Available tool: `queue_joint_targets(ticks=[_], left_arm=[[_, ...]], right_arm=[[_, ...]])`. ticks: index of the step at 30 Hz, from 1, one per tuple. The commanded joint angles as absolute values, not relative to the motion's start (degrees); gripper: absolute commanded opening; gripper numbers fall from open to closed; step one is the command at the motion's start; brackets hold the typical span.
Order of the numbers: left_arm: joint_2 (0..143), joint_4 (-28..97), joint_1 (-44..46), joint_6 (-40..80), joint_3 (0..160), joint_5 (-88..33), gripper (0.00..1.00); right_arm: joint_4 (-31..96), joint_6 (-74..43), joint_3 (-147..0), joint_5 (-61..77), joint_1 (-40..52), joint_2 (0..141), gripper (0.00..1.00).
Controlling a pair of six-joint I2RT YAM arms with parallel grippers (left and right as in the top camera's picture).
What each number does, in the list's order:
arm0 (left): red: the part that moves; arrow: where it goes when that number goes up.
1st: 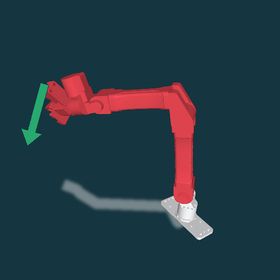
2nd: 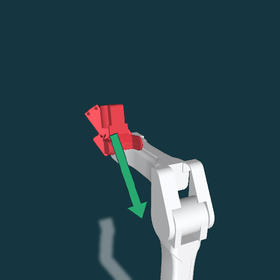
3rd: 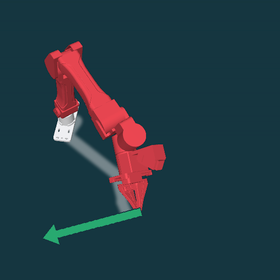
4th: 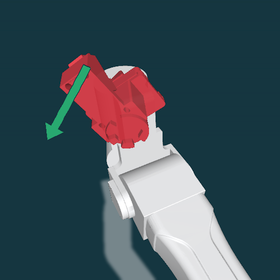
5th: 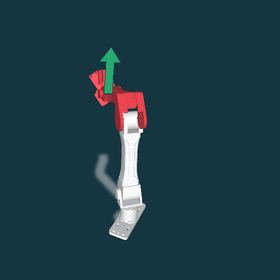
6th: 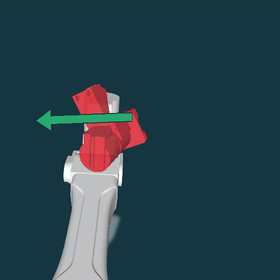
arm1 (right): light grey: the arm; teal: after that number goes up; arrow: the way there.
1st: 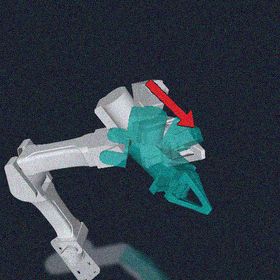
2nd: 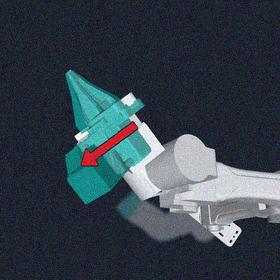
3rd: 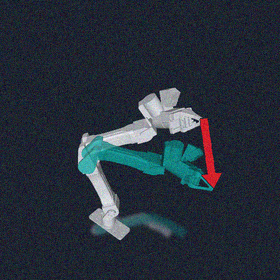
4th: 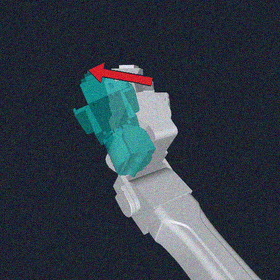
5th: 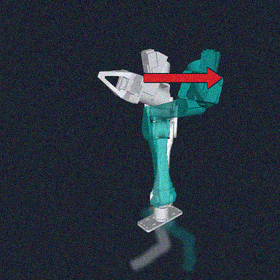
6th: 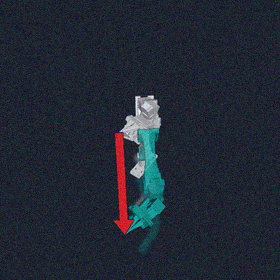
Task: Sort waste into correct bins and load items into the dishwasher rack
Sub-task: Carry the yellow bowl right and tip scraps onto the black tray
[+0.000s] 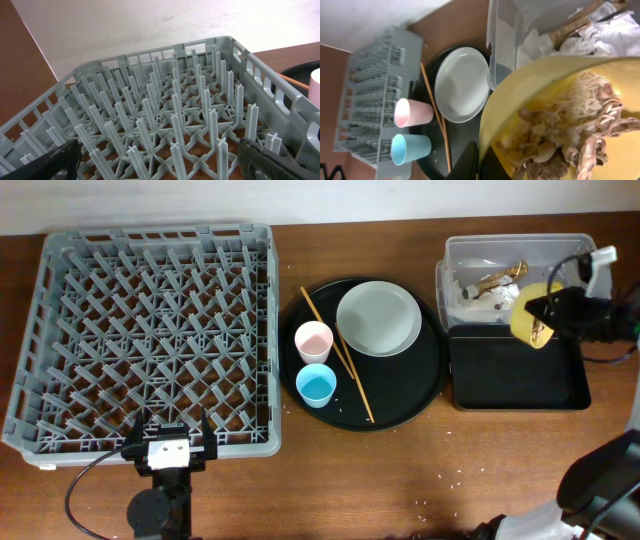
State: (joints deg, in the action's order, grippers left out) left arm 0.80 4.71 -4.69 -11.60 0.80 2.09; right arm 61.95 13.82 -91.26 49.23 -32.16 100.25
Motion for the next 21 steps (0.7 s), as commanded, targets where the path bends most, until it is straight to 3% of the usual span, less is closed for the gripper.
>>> queue_joint_targets(ticks=[1, 14, 21], left_arm=[[0.4, 4.78, -5.06, -12.53, 0.54, 1.69, 0.99], [0.4, 4.78, -5.06, -12.53, 0.54, 1.69, 0.99], [0.4, 4.78, -5.06, -12.53, 0.54, 1.69, 0.99]], right_arm=[[58.19, 17.78, -86.35, 58.81, -35.2, 102.0, 0.04], [38.61, 17.76, -65.36, 74.17, -42.52, 102.52, 0.04], [36.03, 16.91, -62.98, 84.53, -45.25, 102.56, 0.04]])
